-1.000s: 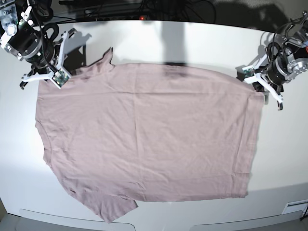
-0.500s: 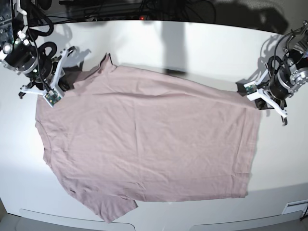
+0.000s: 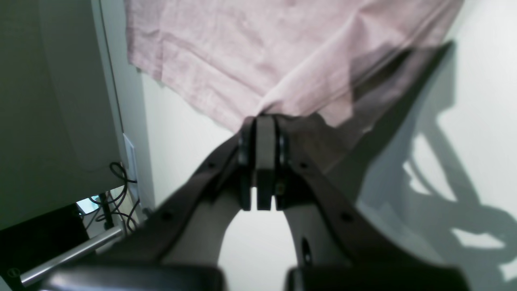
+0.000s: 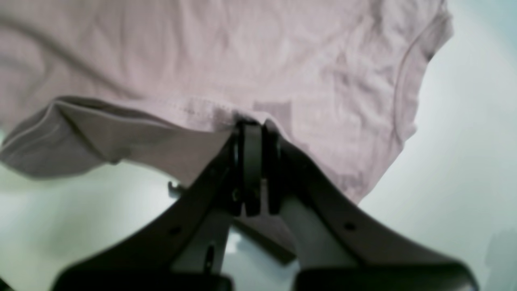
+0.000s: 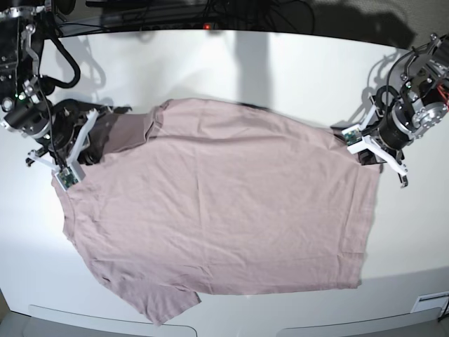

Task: Fold the T-shirt properly
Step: 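Lift the shirt edge with both grippers and pull it toward the robot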

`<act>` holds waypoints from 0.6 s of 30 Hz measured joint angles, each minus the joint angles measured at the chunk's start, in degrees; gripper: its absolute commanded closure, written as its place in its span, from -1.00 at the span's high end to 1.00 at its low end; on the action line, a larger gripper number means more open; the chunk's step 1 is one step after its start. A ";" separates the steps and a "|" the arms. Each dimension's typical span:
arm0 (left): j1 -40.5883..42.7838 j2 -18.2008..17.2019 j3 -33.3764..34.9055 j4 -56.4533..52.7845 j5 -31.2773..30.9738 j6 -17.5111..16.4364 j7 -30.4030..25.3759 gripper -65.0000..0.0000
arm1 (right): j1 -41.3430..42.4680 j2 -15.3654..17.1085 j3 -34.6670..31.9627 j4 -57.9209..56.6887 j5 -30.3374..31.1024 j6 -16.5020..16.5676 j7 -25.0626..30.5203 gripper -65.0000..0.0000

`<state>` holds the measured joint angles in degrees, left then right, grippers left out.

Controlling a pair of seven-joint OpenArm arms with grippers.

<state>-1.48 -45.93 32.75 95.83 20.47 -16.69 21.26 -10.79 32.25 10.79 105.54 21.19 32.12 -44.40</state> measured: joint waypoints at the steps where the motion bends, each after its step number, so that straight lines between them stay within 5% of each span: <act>1: -0.33 0.24 0.00 -0.07 0.02 0.15 -0.04 -1.00 | 0.87 -0.39 0.00 -0.42 0.00 0.02 -0.07 -1.00; 4: -1.09 0.24 0.00 -0.09 0.07 3.56 0.07 -1.00 | 2.80 -1.64 0.00 -0.96 -0.02 0.28 -0.07 -1.00; 18: -2.38 0.24 0.00 -8.57 0.04 3.63 -0.94 -1.00 | 3.67 -2.10 0.00 -2.80 -2.84 -0.20 2.75 -1.00</act>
<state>-3.86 -45.69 32.75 87.26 20.51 -13.06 20.32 -7.11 30.15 10.79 102.74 18.35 31.92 -41.65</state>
